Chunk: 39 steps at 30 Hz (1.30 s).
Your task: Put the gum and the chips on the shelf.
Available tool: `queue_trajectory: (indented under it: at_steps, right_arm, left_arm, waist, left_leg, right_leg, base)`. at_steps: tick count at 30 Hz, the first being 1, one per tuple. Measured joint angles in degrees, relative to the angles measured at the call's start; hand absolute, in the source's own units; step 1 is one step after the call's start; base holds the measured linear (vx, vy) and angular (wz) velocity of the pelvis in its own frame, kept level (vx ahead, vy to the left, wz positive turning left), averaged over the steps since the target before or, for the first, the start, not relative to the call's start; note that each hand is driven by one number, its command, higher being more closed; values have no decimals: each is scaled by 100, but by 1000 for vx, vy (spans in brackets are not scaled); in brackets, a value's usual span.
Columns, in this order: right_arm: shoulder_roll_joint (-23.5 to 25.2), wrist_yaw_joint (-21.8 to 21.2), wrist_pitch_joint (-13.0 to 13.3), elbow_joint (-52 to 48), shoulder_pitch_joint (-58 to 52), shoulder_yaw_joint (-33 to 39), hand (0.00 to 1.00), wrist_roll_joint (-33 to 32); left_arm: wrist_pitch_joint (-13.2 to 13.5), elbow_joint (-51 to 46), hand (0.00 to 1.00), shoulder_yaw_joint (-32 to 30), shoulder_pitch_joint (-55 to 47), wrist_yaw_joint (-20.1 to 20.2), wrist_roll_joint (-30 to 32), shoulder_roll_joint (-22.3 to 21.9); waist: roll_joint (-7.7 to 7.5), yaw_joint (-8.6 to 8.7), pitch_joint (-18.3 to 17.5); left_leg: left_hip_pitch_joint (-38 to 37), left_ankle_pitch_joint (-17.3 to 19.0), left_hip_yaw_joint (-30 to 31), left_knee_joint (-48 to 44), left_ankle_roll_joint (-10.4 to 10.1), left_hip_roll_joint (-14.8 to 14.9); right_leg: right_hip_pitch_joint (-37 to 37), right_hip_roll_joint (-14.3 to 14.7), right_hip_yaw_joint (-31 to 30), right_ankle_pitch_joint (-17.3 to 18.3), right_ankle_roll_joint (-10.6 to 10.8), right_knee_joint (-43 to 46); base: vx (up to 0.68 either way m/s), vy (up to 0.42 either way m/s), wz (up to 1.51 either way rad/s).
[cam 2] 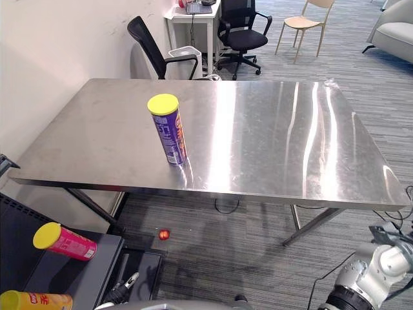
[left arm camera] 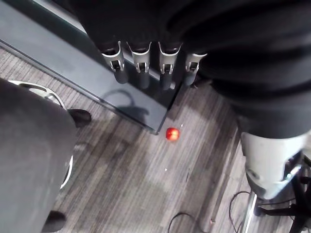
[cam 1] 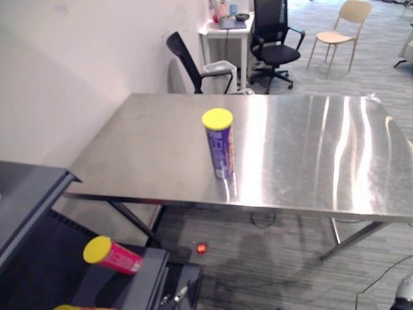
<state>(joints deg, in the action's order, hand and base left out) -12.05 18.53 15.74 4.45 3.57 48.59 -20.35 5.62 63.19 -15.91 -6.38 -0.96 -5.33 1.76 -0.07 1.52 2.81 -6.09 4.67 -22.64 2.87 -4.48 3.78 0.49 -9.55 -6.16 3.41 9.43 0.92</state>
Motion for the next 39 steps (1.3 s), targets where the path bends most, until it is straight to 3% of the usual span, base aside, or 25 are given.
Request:
queue_trajectory:
  at_steps: [8,10,18,22,28,34,39]
  right_arm:
    - [11,-867,-4,-1142,-134,-803,0,108]
    - [9,-1127,-8,-1284,-151,-1072,0,230]
    - [-177,-1891,-106,-1303,-264,-2393,0,225]
    - [-275,-2074,-137,-1268,-250,-2929,0,217]
    - [-282,-2167,-176,-1102,-155,-3364,0,213]
    - [-282,-2284,-313,-764,148,-3945,0,212]
    - [-281,-2278,-372,-364,559,-4117,0,212]
  left_arm:
    - [2,-55,0,-2,-49,82,110,21]
    - [7,-156,0,-1,-62,132,154,55]
    - [23,-224,0,218,-83,186,174,111]
    - [53,-307,0,228,-69,192,173,112]
    - [52,-306,0,254,-73,190,172,112]
    - [56,-439,0,272,-61,181,174,108]
    - [61,-495,0,280,-44,174,173,109]
  waist:
    - [-91,-3,-152]
    - [-166,-10,-157]
    - [-190,-55,-152]
    - [-239,-182,-94]
    - [-220,-180,-77]
    - [-241,-327,-28]
    - [-249,-344,61]
  left_leg:
    - [168,-66,320,15,99,-35]
    - [210,-109,428,30,116,-53]
    - [294,-364,732,212,148,-161]
    - [306,-459,812,258,139,-180]
    - [381,-561,1076,284,142,-183]
    - [402,-573,1146,292,145,-188]
    - [403,-581,1274,291,145,-193]
  right_leg:
    - [19,-87,413,-200,42,-89]
    - [16,-105,498,-200,42,-90]
    - [67,-163,867,-194,40,-135]
    - [90,-170,983,-134,-2,-167]
    - [168,-171,1241,-91,-25,-164]
    - [198,-172,1313,-90,-28,-174]
    - [287,-169,1448,-83,-39,-192]
  base:
    - [-26,-29,16]
    - [-52,-40,24]
    - [-64,-44,20]
    - [-72,-46,9]
    - [-46,-39,21]
    - [-11,-12,6]
    - [9,-18,14]
